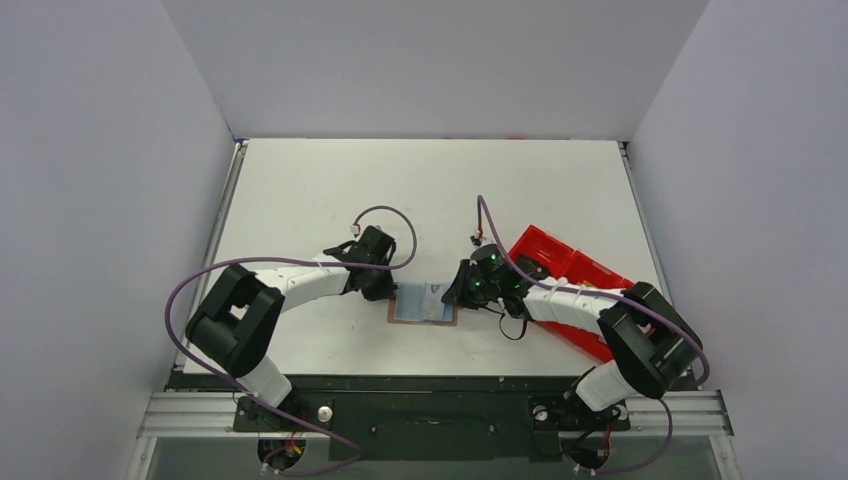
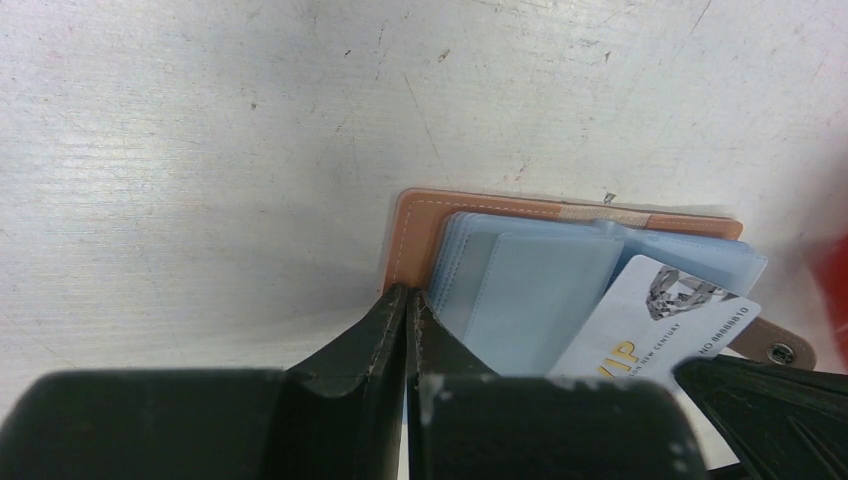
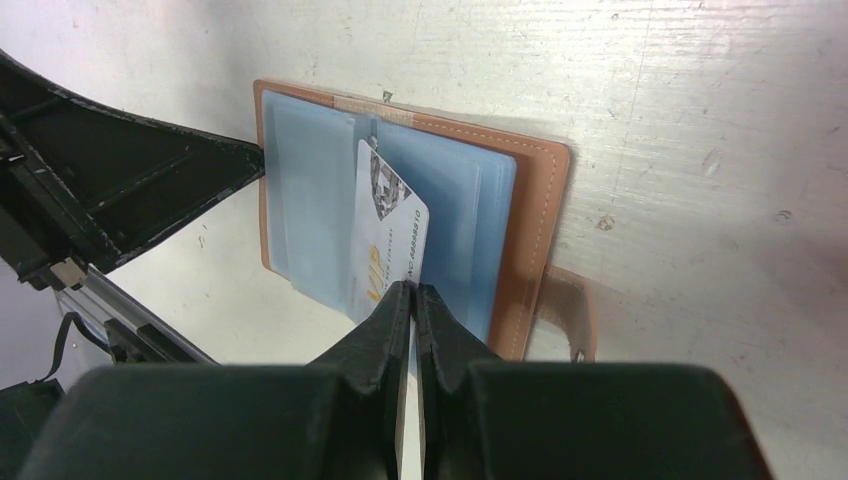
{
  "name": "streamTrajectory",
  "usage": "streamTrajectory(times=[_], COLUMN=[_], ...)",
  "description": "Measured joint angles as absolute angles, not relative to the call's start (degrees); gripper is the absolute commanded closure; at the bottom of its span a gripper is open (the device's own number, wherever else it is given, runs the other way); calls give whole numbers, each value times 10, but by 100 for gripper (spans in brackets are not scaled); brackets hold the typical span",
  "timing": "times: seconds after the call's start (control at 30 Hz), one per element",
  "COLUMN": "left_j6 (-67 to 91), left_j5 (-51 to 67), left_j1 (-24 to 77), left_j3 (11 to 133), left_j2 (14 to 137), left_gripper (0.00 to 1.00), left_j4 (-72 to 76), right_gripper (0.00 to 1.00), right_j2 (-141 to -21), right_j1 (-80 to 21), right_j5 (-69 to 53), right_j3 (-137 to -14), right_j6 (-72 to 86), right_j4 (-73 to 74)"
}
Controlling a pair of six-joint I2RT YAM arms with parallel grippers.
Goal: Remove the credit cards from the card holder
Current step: Remove the credit card from the card holder, then place the credit card in the storage box.
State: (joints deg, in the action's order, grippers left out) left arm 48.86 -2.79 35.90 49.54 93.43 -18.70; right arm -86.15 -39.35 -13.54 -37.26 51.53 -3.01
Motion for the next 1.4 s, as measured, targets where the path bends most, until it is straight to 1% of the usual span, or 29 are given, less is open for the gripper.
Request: streamTrajectory(times=[0.13,0.27,0.33,0.4,0.5,0.6,0.73,0.87,1.03,1.2,1.4], left_j6=[488,488,487,483,473,465,452,440,428,443,483], left_j5=[-28,-29,-29,-30,-31,-31,-20,36,129,241,344], left_j1=[359,359,359,360,360,360,356,331,286,259,257], left_j3=[496,496,496,499,508,526,551,554,552,518,487], left_j2=[933,930,928,923,914,906,879,839,810,785,782], left_gripper=[99,93,89,83,77,69,64,61,60,59,58], left_j4=[-189,-192,-197,-215,-252,-276,-283,-271,-231,-139,-30], right_gripper=[100,100,100,100,100,100,100,100,100,100,100], right_j2=[-843,-828,-822,-815,-801,-791,-777,-756,-722,-711,-711], right_j1=[-394,-394,-394,-394,-394,-393,-393,-380,-339,-305,-296], right_j5=[-129,-124,-122,-120,-116,-113,-114,-134,-197,-284,-366], right_j3=[-379,-385,-386,-387,-393,-399,-405,-410,-416,-416,-413], right_j6=[505,498,496,495,492,490,488,488,489,515,566], right_j4=[-6,19,27,39,56,67,76,80,69,18,-63])
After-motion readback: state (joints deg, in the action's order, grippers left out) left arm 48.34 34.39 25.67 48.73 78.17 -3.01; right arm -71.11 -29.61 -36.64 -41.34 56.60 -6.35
